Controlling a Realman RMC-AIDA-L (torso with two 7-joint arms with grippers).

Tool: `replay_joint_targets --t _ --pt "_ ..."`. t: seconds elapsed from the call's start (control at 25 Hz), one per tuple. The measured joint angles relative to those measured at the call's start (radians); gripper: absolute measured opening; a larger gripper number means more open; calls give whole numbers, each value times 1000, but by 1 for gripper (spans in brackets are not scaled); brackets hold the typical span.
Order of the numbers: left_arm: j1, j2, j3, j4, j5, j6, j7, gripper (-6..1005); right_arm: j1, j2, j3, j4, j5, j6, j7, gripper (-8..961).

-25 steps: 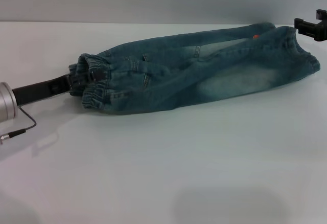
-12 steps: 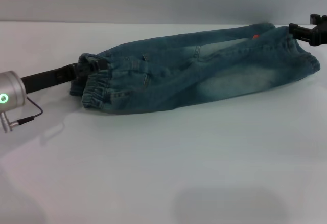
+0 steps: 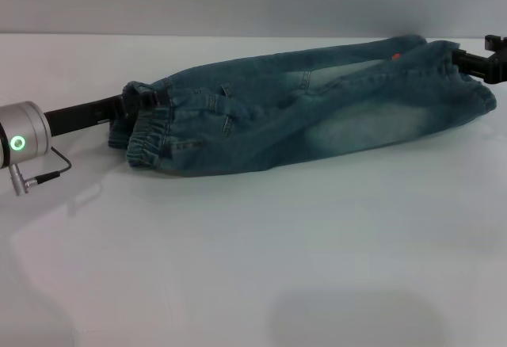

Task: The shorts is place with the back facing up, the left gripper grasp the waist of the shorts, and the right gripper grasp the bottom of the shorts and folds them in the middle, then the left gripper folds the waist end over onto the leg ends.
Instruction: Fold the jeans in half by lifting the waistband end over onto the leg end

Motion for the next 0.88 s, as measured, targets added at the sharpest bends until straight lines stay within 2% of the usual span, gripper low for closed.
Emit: replay_joint_targets --t 0.36,0.72,0.88 --pt "-14 1 46 0 6 -15 -7 693 -1 -7 5 -1 0 0 0 651" --pt "-18 3 52 3 5 -16 -3 659 3 -9 10 3 0 9 -12 652" --pt "-30 1 72 2 5 -34 1 572 5 -9 11 7 0 11 -12 652"
